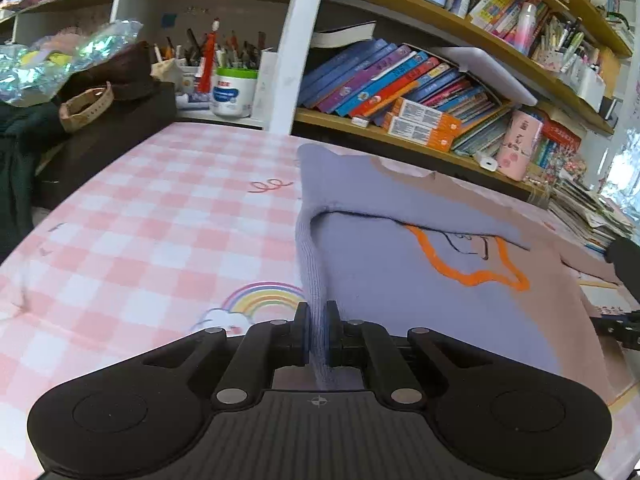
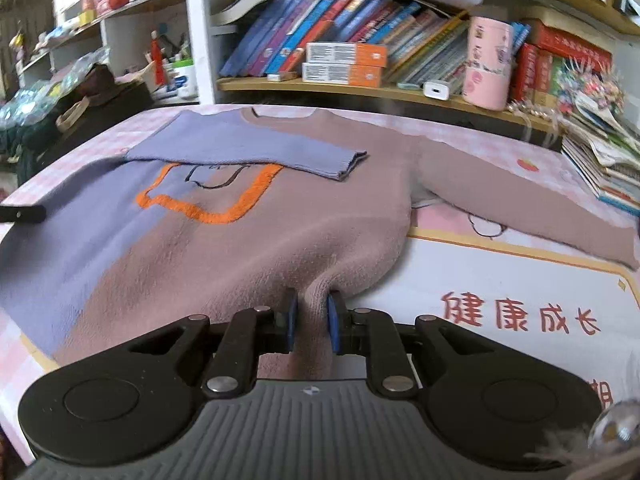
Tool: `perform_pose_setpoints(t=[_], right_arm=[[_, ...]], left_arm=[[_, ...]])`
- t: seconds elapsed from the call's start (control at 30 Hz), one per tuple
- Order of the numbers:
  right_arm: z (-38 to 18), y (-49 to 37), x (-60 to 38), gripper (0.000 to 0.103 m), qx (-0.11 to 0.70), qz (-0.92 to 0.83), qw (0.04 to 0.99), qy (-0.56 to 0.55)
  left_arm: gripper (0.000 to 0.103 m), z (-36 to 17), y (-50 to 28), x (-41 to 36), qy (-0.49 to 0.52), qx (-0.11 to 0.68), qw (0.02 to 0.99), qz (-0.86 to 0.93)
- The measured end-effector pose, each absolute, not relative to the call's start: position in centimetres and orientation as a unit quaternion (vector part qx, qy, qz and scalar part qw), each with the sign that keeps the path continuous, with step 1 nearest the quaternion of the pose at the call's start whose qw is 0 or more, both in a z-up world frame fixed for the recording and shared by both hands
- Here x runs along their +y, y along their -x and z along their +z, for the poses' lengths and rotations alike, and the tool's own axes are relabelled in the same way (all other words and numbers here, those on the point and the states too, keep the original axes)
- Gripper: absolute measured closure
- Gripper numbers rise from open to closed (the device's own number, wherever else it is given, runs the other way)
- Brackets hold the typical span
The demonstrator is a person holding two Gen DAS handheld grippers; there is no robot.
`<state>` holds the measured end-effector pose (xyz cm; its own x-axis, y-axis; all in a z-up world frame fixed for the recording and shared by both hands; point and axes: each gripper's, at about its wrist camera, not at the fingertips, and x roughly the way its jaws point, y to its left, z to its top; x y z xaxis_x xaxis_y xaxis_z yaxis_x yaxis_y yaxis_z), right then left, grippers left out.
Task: Fold clothes
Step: 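Pinch the sweater hem with the left gripper while the right gripper pinches beside it, then open both grippers and move the right gripper to the pink sleeve cuff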
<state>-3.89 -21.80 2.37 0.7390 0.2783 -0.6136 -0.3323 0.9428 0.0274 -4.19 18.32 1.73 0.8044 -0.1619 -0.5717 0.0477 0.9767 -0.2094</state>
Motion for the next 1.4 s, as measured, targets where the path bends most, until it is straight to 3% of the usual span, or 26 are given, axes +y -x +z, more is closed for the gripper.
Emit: perform_pose_setpoints(t=[0.73,1.03,1.2,1.3,1.4], right_arm=[[2.3,7.7,-21.6,0.089,0.310,0.168,0.934,0.057],[3.0,7.4,-23.6,0.080,0.302,0.167,0.938,0.016],[4.3,6.9,-25.6,0.061,0.284,0.135,0.949,0.014],[5.1,6.1,-27.8,0.057,0.280,0.100,0.955,0.012],[5.7,5.1,-30.9,0.049,0.283,0.056,0.958,0.004]], left_arm=[[0.097,1.6,6.8,18.7,0.067,0.293,0.953,-0.039],[0.092,3.3,8.0,16.5,0.004,0.247,0.968,-0.053],[0.074,3.4,8.3,14.5,-0.016,0.235,0.967,-0.099],[0.062,3.5,8.5,13.4,-0.027,0.228,0.965,-0.126],[0.039,3.6,8.7,12.2,-0.039,0.220,0.962,-0.153]])
